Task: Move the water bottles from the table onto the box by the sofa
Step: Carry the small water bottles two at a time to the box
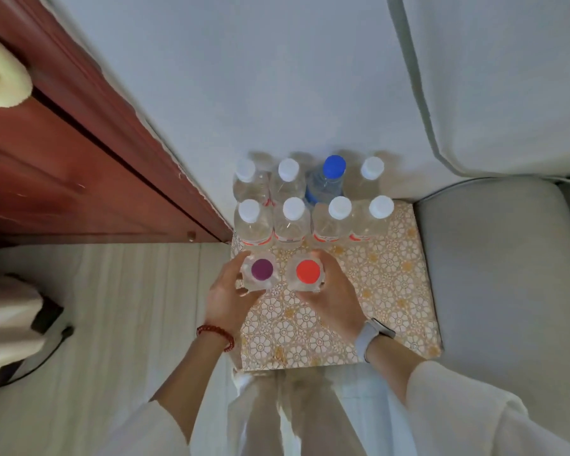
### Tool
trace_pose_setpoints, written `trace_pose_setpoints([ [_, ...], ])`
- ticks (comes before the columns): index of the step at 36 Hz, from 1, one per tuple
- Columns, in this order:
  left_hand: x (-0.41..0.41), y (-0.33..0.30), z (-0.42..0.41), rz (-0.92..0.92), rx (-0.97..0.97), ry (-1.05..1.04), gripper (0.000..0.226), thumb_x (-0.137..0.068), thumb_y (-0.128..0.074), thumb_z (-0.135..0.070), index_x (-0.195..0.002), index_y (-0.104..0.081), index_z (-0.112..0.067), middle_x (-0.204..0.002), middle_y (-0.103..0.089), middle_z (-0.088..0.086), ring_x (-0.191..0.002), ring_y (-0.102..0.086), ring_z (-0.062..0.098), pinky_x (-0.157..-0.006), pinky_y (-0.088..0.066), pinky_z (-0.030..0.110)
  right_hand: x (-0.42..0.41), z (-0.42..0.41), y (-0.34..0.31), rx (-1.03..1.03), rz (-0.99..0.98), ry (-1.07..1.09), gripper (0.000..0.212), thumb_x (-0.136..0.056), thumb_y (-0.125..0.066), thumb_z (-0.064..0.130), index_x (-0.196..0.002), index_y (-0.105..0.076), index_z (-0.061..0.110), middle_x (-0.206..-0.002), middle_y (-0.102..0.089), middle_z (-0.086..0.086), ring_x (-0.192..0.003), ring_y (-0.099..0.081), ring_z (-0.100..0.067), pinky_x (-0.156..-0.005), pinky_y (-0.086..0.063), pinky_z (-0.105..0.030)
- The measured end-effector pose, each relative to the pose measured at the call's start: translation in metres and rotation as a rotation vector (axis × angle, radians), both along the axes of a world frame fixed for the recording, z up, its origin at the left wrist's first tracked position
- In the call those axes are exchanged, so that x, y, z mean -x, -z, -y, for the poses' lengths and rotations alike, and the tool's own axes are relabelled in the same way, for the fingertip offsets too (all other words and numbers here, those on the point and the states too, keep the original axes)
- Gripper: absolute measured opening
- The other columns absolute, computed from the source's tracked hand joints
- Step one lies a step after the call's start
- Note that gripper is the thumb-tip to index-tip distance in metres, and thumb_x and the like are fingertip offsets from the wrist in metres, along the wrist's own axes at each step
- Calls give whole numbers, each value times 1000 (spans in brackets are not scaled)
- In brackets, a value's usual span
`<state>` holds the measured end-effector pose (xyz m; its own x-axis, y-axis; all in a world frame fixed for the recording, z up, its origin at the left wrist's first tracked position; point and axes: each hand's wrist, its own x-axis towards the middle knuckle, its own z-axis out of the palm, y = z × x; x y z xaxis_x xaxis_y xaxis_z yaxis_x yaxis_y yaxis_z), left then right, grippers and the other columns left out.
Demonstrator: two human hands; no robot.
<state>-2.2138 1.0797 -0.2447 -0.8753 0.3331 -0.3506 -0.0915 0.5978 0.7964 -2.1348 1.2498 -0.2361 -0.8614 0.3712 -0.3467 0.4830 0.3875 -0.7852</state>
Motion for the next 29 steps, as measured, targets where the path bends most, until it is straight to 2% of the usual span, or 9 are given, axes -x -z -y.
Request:
trace_pose_setpoints([
  [2, 3, 5, 0, 0, -24, -11, 63, -70, -76, -9, -125, -50, -24, -120, -57, 1, -96, -54, 5, -70, -48, 5, 4, 2, 3, 20, -20, 19, 56, -71, -73, 23, -117, -43, 31, -116, -55, 8, -105, -55, -12, -86, -52, -39],
  [6, 8, 9, -1, -29, -44, 1, 63, -73, -74, -5, -126, -48, -26, -122, -56, 1, -99, -54, 5, -72, -46, 2, 8, 6, 9, 72, -46, 45, 62, -72, -72, 22, -124, -39, 31, -124, -50, 8, -116, -50, -13, -95, -49, -41],
  [10, 10, 4, 1, -13, -89, 33, 73, -73, -71, 1, -122, -38, -42, -125, -47, -5, -99, -50, -5, -78, -49, 15, 6, 7, 9, 67, -59, 8, 68, -75, -72, 23, -130, -33, 31, -126, -39, 12, -122, -43, -13, -98, -47, -39],
  [13, 12, 0, 4, -42, -95, 58, 77, -71, -75, -3, -119, -35, -48, -127, -43, -5, -109, -47, 4, -83, -51, 22, 4, 8, 6, 48, -59, 19, 81, -73, -74, 28, -137, -25, 28, -131, -35, 5, -124, -40, -12, -99, -46, -32],
  [15, 12, -1, 5, -77, -79, 61, 72, -69, -76, -4, -118, -40, -43, -126, -45, 0, -109, -49, 10, -82, -51, 20, 4, 11, 4, 0, -68, 31, 80, -73, -74, 32, -137, -26, 26, -133, -38, 1, -120, -45, -12, -93, -49, -30],
  [19, 13, -2, 3, -118, -2, 75, 63, -67, -77, -4, -122, -51, -22, -124, -48, 6, -98, -48, 10, -70, -42, -1, 7, 17, 2, -36, -90, 70, 65, -73, -72, 34, -127, -37, 23, -127, -45, -2, -111, -52, -17, -85, -54, -38],
  [25, 13, -7, -4, -127, 19, 46, 61, -67, -77, -4, -122, -53, -15, -123, -50, 9, -93, -46, 10, -68, -35, -6, 15, 18, 0, -91, -97, 64, 66, -70, -75, 32, -126, -41, 22, -122, -37, -4, -99, -52, -17, -76, -56, -35],
  [29, 14, -7, -10, -124, 21, 35, 62, -67, -77, -5, -123, -52, -14, -125, -50, 9, -96, -46, 10, -69, -35, -7, 18, 18, -2, -72, -99, 73, 67, -71, -75, 27, -127, -41, 20, -125, -36, -4, -100, -48, -12, -79, -55, -37],
])
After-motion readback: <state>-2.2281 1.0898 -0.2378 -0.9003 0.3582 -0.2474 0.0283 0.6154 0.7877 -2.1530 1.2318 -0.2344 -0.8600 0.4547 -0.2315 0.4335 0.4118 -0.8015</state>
